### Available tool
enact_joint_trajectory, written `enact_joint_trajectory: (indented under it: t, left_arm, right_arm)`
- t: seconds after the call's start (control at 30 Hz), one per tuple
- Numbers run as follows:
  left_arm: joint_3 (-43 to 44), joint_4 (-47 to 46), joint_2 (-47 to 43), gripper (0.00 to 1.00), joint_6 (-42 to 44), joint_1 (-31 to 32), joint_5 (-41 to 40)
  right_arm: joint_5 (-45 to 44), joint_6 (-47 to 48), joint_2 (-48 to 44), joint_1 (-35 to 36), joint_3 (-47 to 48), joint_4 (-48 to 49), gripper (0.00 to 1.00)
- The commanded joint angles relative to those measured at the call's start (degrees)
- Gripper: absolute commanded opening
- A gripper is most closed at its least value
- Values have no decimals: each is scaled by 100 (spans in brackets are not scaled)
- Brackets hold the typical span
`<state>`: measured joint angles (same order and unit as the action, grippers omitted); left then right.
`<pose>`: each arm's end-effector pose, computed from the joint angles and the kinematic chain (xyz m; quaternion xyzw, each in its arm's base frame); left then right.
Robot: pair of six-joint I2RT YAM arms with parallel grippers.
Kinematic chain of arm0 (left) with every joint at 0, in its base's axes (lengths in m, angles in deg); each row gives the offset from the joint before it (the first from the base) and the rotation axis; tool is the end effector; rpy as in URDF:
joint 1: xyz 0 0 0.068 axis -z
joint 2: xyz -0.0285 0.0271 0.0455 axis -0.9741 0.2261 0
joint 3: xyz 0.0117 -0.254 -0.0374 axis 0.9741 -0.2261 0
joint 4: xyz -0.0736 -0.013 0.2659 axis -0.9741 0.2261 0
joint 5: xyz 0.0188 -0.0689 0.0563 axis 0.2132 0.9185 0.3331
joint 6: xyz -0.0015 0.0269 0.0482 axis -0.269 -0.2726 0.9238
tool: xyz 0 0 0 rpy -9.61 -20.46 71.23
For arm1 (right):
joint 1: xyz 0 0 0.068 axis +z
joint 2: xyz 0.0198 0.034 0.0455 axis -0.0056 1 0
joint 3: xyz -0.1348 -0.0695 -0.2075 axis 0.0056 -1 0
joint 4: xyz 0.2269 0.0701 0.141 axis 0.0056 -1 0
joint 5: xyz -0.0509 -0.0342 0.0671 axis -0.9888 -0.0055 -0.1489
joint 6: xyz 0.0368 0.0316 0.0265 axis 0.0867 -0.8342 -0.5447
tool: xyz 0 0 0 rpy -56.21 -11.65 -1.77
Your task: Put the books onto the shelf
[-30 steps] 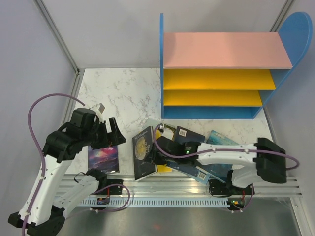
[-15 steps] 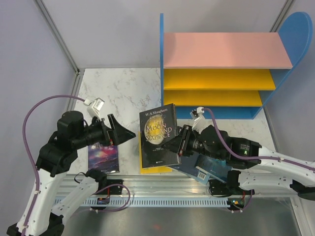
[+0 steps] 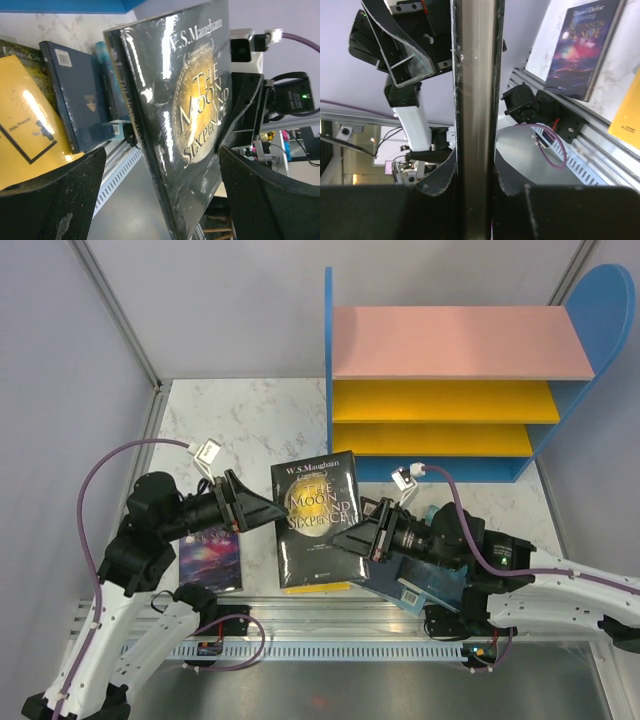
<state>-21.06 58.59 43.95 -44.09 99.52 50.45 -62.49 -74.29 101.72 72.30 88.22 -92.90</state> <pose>0.1262 -0.0782 0.3702 0.0256 0.7710 -0.5535 0.3139 0.0659 0.1979 0.3569 0.0204 0.7533 0.6105 0.2440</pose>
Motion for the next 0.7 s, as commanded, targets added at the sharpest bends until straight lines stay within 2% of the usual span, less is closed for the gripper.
enact_joint_trajectory:
  t: [0.0,0.03,0.13,0.17,0.2,0.23,0.33,0.37,0.43,0.47,0.5,0.53,0.6,0.67]
  left_arm:
    - [-216,-915,-142,93,-530,0,285]
    - [-365,-1144,-160,86,-765,0,338]
    - [-664,-2242,-187,78,-1478,-9,548]
    - [-708,-2819,-126,64,-1880,-9,645]
    - [-709,-2825,-125,64,-1884,-9,646]
    - [-709,-2938,-117,58,-1945,0,663]
    - [-700,-3124,-90,14,-2104,-9,707]
    - [-700,-3124,-90,3,-2139,-9,672]
    - [-674,-3124,-90,2,-2139,-9,611]
    - [-621,-3106,-99,2,-2130,0,497]
    - [-569,-3063,-90,2,-2113,-9,435]
    - [-507,-2932,-73,2,-2086,0,365]
    - [-261,-2782,23,2,-2025,-9,137]
    - [-7,-2588,103,2,-1972,-18,-65]
  right_arm:
    - [336,-271,-59,24,-101,1801,0]
    - [380,-271,28,24,-128,2020,0]
    - [521,-263,178,24,-163,2337,0]
    - [573,-236,240,24,-172,2513,0]
    - [574,-236,240,24,-181,2514,0]
    - [556,-228,231,15,-190,2514,0]
    - [398,-271,56,24,-339,2558,0]
    - [285,-280,-75,24,-383,2558,0]
    - [144,-315,-199,24,-480,2445,1]
    - [91,-315,-321,24,-497,2287,10]
    - [38,-359,-375,15,-541,2225,46]
    - [20,-385,-436,15,-568,2181,63]
    - [29,-456,-568,33,-638,2014,85]
    - [29,-508,-682,50,-690,1917,90]
